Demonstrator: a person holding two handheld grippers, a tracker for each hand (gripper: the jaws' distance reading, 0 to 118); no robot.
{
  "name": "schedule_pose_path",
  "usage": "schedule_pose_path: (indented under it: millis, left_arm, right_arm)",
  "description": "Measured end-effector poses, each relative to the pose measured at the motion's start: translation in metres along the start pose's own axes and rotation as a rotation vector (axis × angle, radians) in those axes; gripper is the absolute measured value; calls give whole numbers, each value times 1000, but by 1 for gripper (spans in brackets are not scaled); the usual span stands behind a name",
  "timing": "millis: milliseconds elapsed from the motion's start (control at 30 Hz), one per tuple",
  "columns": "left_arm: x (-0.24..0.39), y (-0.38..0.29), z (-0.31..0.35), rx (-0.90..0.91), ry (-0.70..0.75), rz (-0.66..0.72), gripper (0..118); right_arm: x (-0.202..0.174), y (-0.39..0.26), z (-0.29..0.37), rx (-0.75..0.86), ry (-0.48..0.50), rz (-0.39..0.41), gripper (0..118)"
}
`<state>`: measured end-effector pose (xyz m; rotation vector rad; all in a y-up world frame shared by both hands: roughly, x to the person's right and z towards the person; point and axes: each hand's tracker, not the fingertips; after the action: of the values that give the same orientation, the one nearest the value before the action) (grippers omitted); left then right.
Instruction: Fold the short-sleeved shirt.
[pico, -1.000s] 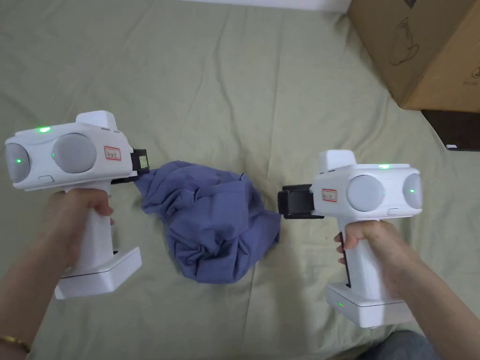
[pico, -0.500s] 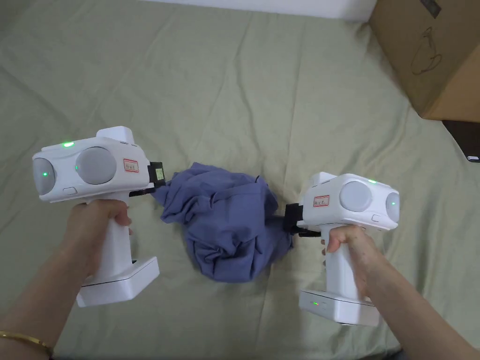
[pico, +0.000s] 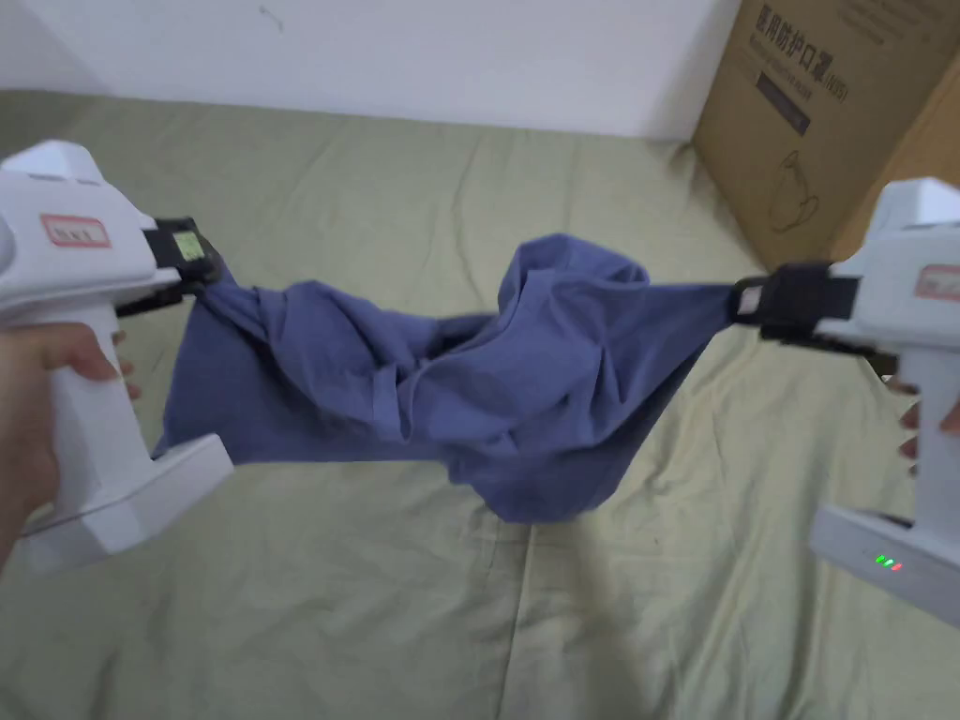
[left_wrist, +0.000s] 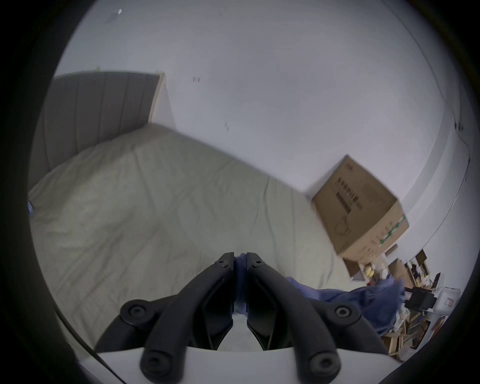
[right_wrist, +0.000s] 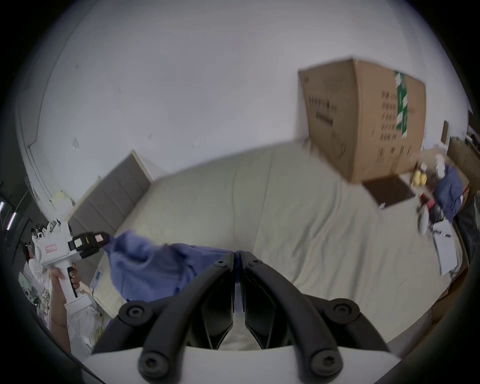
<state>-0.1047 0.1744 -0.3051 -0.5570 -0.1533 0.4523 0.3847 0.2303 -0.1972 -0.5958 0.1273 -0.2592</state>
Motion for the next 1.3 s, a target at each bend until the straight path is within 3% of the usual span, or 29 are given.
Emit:
schedule_pose_path:
  millis: [167,300,467,600,767,1000,1133,1233,1300]
  left_arm:
    - [5,52,55,151,-78,35,4]
    - [9,80,95,254,-146,51,4]
    - [17,98,122,309,-164,9,4]
    - [27,105,133,336,-154,-15,4]
    - [35,122,121,334,-121,-44,4]
    - [56,158,60,261,-16,-93,4]
    - [69,181,19,232,7,-101,4]
    - [58,164,46,240,24,-120,4]
    - [71,184,8,245,32,-122,4]
  right_arm:
    - [-8,45,66,172,12,-7,3]
    - [-1,63,106,307,117,-62,3]
    - [-22,72,139,375,115,17,3]
    - [-30,78,145,377,109,20,3]
    - [-33,95,133,356,64,30,3]
    - [-40,142,78,300,-71,71,3]
    - [-38,171,38,290,-139,48,3]
    - [-35,187,8,296,-174,34,3]
    - [-31,192,-12,304,-197,34,3]
